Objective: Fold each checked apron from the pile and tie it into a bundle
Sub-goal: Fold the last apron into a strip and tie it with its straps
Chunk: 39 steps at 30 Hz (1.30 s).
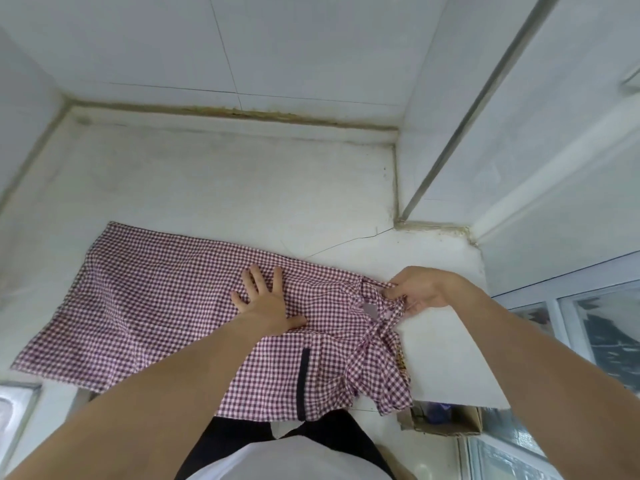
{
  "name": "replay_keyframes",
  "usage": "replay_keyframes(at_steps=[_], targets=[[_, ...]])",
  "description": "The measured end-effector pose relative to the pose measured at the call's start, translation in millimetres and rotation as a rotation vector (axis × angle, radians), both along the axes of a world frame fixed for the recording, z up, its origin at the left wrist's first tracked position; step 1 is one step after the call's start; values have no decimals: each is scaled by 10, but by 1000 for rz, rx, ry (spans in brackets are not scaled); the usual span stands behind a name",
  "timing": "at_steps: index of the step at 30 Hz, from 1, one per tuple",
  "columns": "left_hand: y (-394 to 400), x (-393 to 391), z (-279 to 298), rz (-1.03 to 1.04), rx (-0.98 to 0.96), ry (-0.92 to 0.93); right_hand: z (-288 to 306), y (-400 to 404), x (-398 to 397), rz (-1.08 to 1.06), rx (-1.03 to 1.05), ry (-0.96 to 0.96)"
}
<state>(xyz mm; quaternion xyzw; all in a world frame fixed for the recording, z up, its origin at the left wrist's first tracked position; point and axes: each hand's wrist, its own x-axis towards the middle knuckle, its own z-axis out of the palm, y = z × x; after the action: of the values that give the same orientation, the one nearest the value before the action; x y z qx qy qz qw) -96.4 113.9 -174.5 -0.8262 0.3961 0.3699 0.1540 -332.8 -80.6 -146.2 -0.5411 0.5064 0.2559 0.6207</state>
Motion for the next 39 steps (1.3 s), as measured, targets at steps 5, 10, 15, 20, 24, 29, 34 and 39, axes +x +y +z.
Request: replay_keyframes(at_steps=[5,10,15,20,24,29,34,39], targets=[[-37,6,12,22,23,19,200,-233,-50,199,14,26],[-22,49,10,13,44,16,401,-260,-1,-40,104,-281],[31,174,20,6,42,26,452,-235,-58,-46,-109,-201],[48,184,42,-11,39,37,315,-144,82,-40,-493,-52],[87,236,38,-2,34,34,438,-58,118,-466,-205,-279],[143,323,28,-5,32,35,591,-117,-153,-290,-147,-280],[189,361,30,-38,35,45,650,-132,-39,-191,-286,-177],[245,404,57,-60,35,55,986,-270,418,-280,-519,-184]])
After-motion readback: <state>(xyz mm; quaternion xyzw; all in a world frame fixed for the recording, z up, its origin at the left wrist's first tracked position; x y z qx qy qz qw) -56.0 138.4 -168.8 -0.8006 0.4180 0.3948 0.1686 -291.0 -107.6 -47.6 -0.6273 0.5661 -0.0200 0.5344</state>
